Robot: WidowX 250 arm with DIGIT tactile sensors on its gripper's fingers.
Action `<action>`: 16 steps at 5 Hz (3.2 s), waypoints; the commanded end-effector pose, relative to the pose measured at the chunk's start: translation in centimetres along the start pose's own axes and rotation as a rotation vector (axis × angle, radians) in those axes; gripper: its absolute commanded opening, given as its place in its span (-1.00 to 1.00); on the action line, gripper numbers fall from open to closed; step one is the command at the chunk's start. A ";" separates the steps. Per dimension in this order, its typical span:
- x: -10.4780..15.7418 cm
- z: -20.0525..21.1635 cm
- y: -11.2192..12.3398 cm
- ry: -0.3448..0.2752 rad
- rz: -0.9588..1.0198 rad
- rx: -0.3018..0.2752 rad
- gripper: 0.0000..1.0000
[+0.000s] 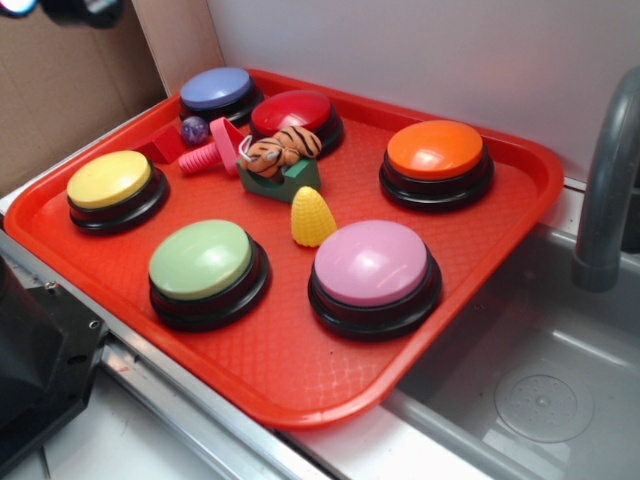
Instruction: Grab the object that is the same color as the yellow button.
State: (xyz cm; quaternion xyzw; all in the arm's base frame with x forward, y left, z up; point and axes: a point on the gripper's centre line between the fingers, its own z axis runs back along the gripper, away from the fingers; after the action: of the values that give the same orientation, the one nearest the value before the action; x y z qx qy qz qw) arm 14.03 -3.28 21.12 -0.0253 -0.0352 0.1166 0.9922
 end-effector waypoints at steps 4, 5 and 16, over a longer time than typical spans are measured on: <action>7.9 -10.9 -4.4 -0.081 0.553 -0.015 1.00; 8.8 -12.6 -4.7 -0.052 0.540 0.014 1.00; 9.4 -10.2 -0.7 0.013 0.348 0.009 -1.00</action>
State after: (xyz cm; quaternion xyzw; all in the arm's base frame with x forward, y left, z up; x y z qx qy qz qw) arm 22.86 -2.99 10.05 -0.0168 0.0084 0.2832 0.9589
